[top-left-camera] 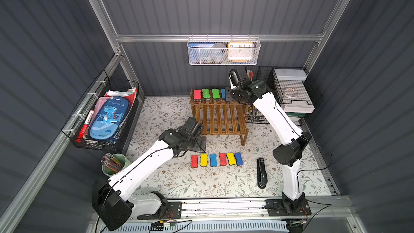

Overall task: Remove the whiteboard erasers from the shelf
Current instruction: Pick up the whiteboard eraser from the shelf.

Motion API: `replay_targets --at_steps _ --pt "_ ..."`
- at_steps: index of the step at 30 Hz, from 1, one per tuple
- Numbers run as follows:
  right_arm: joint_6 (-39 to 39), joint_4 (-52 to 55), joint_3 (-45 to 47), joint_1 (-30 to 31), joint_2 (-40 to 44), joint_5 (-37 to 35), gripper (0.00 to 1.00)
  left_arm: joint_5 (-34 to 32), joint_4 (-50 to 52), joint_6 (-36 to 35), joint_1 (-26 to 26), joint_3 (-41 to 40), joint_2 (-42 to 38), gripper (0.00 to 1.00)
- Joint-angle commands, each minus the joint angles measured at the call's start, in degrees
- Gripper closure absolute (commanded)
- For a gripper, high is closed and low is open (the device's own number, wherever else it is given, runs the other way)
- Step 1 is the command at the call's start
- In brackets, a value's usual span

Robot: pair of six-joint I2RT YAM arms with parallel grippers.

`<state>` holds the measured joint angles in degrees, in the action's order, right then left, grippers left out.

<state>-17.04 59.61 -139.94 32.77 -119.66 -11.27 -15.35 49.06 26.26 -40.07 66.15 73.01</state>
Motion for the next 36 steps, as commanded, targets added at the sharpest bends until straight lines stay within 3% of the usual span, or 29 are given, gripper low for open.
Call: replay_targets --at_steps 1,10,18,36 --pt "-0.87 -1.04 -0.80 0.14 1.60 0.54 0.60 0.76 0.07 -0.60 0.35 -0.78 0.73 0.01" --pt "-0.15 2.95 1.71 -3.39 4.28 -6.42 0.61 0.85 -0.10 -0.64 0.39 -0.74 0.29 0.01" --pt "-0.09 2.09 1.74 -4.91 3.69 -5.02 0.64 1.19 -0.28 -0.92 0.46 -0.46 0.29 0.01" --pt "-1.13 1.86 1.20 -4.96 1.00 -1.93 0.59 0.53 0.16 -1.30 0.52 -0.28 0.39 0.01"
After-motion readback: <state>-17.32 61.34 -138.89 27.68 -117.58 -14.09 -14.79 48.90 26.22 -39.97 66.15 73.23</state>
